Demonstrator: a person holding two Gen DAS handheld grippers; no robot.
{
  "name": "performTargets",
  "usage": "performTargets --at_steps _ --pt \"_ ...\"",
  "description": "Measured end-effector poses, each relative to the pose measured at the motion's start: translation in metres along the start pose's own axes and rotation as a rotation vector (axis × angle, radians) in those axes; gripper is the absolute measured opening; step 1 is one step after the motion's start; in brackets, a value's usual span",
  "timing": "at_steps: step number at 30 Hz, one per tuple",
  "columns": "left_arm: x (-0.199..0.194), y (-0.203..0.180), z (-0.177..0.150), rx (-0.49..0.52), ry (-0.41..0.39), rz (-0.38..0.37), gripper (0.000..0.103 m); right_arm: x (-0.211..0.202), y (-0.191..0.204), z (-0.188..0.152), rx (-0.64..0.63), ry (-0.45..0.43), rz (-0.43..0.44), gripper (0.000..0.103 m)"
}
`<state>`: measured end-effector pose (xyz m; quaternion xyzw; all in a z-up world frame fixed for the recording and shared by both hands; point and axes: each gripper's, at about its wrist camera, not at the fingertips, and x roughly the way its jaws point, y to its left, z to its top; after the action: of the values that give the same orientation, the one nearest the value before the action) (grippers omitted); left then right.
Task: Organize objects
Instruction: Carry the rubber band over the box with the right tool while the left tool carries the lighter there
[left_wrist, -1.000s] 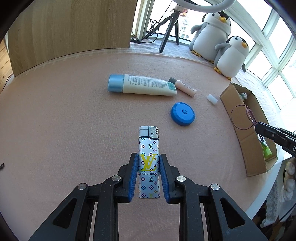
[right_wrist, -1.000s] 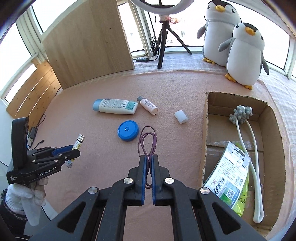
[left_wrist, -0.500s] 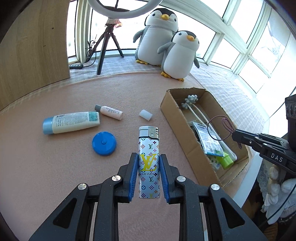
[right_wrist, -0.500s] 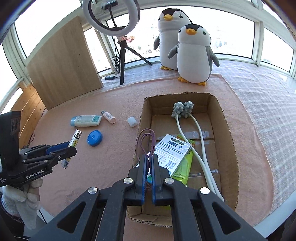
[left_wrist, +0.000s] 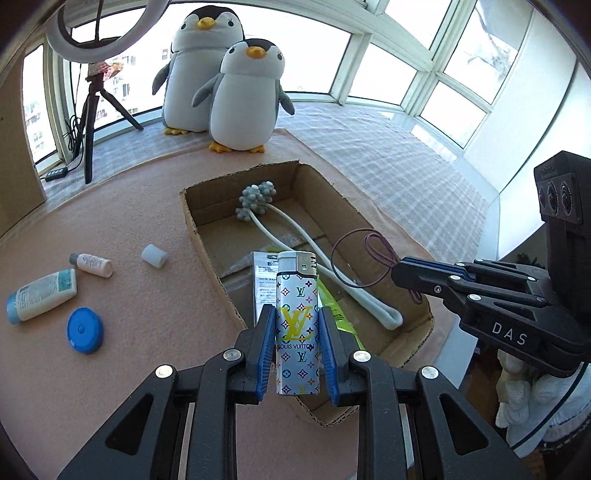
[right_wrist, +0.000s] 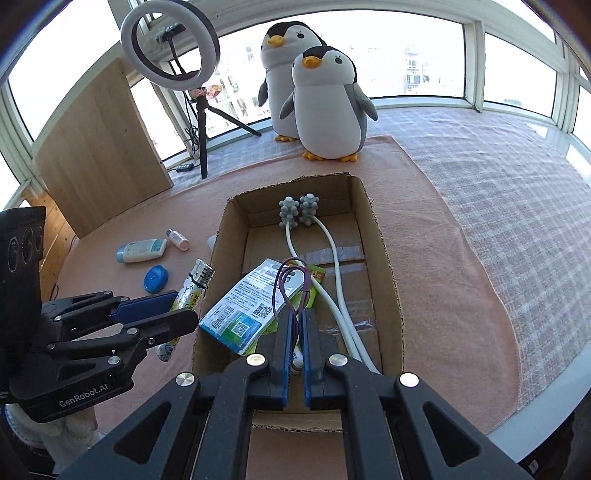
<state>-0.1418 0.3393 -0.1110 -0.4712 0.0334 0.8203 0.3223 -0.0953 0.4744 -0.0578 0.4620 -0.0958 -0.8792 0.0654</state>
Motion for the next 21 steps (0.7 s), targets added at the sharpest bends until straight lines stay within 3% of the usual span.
performTargets --at_steps 6,7,9,11,13,18,21 --pt "0.0 -0.007 0.002 0.002 0.001 -0.016 0.026 -0.003 -0.006 0.0 0.012 -0.01 0.001 0.006" --pt "0.0 -0.006 0.003 -0.002 0.002 -0.016 0.03 -0.004 -0.007 0.0 0.014 -0.013 0.001 0.006" --pt "-0.002 -0.006 0.002 -0.004 -0.003 -0.015 0.036 -0.005 -0.008 0.0 0.018 -0.018 0.005 0.01" --pt "-0.004 -0.005 0.001 -0.006 -0.004 -0.008 0.037 -0.006 -0.007 0.001 0.019 -0.022 0.006 0.024" --pt "-0.004 -0.003 0.0 -0.013 0.0 -0.006 0.037 -0.006 -0.006 0.001 0.017 -0.025 0.004 0.03" --pt "-0.007 0.005 -0.006 -0.033 0.003 0.004 0.037 -0.003 -0.001 -0.001 0.011 -0.01 0.012 0.031" --pt "-0.01 0.011 -0.01 -0.044 0.005 0.014 0.037 -0.001 0.004 -0.001 0.009 -0.005 0.023 0.037"
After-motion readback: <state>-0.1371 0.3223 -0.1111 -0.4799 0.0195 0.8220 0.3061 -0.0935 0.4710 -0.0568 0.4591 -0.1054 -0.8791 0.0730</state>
